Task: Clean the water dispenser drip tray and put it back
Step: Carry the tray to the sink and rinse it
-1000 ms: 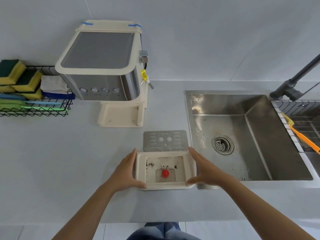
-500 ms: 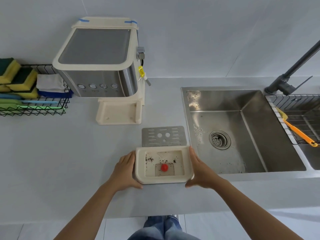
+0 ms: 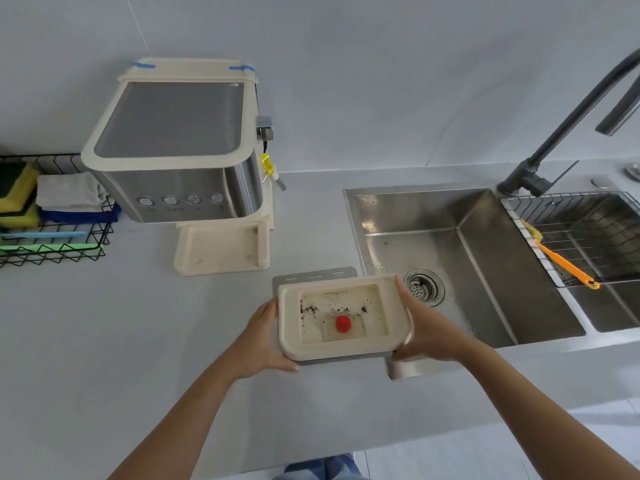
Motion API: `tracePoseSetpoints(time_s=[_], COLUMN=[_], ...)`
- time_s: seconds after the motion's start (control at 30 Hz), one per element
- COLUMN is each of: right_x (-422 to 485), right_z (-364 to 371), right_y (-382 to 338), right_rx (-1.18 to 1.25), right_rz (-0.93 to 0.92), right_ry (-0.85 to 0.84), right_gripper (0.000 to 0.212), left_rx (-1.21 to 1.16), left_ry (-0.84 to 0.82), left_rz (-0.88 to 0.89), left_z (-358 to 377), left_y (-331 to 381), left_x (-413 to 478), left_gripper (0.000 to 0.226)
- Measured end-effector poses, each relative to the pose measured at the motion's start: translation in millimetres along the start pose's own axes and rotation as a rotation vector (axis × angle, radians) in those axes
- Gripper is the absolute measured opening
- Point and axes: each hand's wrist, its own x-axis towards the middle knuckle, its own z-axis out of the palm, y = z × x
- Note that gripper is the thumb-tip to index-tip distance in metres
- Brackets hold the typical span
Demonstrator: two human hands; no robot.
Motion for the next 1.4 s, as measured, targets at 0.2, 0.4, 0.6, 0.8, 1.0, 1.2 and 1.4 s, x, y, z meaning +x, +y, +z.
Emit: tracePoseSetpoints(time_s=[0.2, 0.4, 0.6, 0.8, 1.0, 1.2, 1.4], right_x=[-5, -11, -5, 4, 0, 1, 8], right_z=[-26, -52, -84, -133, -178, -186, -179], right_y=[-11, 1, 35, 81, 124, 150, 161], right_rx=[0.023, 0.02, 0.089, 0.107, 0.174, 0.272, 0.356], right_rz=[-0.032, -0.014, -0.069, -0.217, -0.259, -0.26, -0.266], right_ry=[0.053, 0.062, 0.073, 0.121, 0.087, 0.028, -0.009], right_gripper=[0.121, 0.122, 0.112, 0.112, 0.111, 0.108, 0.105], left_rx=[-0.095, -0.172, -0.175, -0.155, -0.118, -0.05, -0.023], left_ry=[-0.058, -0.104, -0.075, 0.027, 0.046, 0.037, -0.007], left_rz=[0.032, 0.071, 0.045, 0.069, 0.01, -0.053, -0.118], left_z=[-2, 7, 26, 57, 88, 100, 90], left_y=[23, 46, 75, 134, 181, 208, 212], left_x=[20, 40, 67, 96, 118, 124, 127], left_gripper=[0.11, 0.107, 0.111, 0.11, 0.119, 0.117, 0.116])
